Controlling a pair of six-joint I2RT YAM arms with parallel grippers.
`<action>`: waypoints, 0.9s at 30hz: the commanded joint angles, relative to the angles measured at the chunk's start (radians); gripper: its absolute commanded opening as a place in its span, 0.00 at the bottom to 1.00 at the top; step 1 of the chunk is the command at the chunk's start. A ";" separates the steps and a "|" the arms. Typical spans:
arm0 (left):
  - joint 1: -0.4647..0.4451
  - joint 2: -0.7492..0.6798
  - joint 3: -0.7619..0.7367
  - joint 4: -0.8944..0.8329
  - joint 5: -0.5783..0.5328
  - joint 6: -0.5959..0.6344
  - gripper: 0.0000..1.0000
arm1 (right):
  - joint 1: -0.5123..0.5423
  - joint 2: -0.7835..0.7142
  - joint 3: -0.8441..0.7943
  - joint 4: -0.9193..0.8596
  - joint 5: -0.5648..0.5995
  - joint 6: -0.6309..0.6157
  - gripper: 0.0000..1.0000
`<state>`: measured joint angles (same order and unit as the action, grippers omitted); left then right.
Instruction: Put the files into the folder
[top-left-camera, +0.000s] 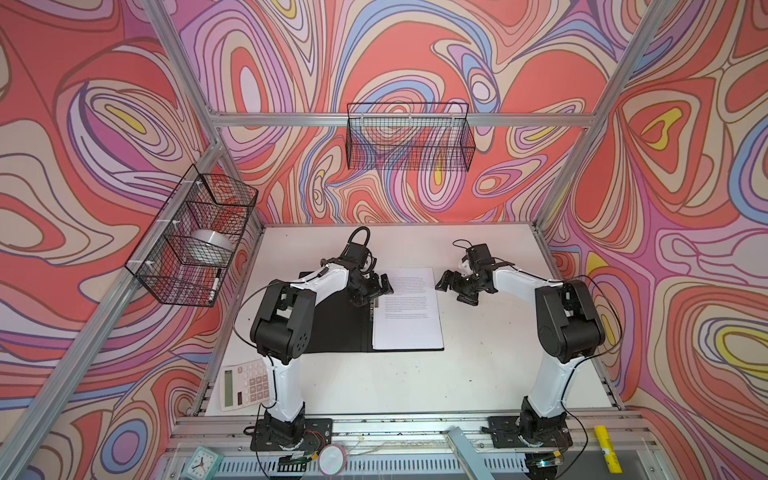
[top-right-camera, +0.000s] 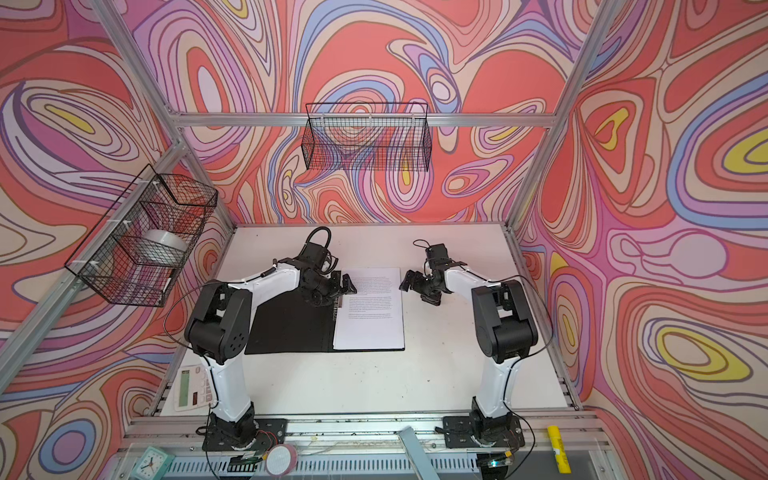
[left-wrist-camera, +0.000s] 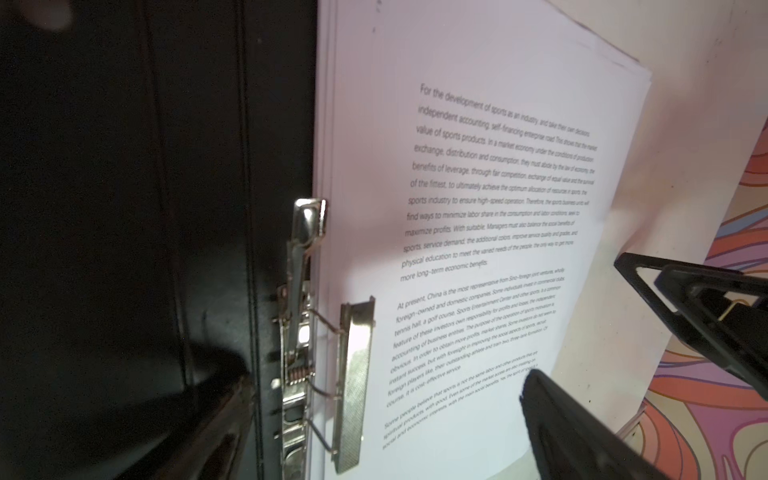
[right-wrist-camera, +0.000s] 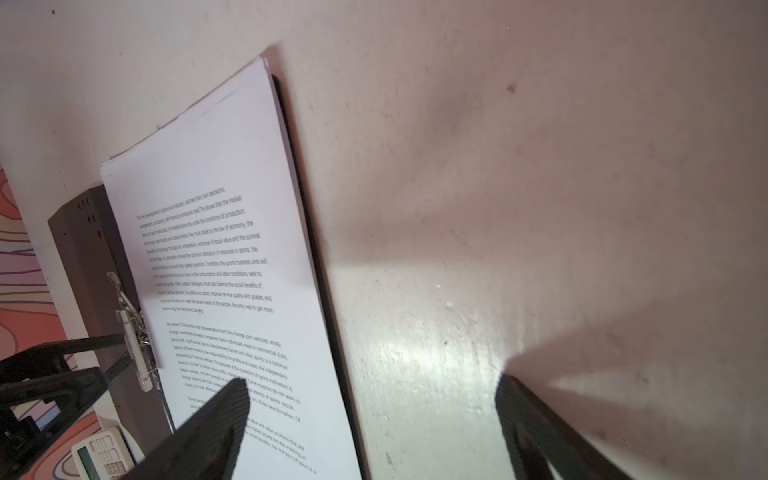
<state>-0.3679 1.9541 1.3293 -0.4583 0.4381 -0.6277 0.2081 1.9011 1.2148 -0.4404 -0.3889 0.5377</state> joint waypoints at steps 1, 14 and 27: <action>-0.014 0.011 -0.021 0.011 0.028 -0.019 1.00 | -0.006 0.042 0.012 -0.002 -0.022 0.016 0.98; -0.070 0.053 -0.014 0.059 0.058 -0.062 1.00 | -0.047 0.123 0.036 0.060 -0.107 0.074 0.97; -0.181 0.121 0.049 0.160 0.059 -0.176 1.00 | -0.191 0.157 0.045 0.062 -0.104 0.061 0.97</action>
<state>-0.5240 2.0216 1.3693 -0.3126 0.4919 -0.7486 0.0639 2.0010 1.2793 -0.3019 -0.5663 0.6079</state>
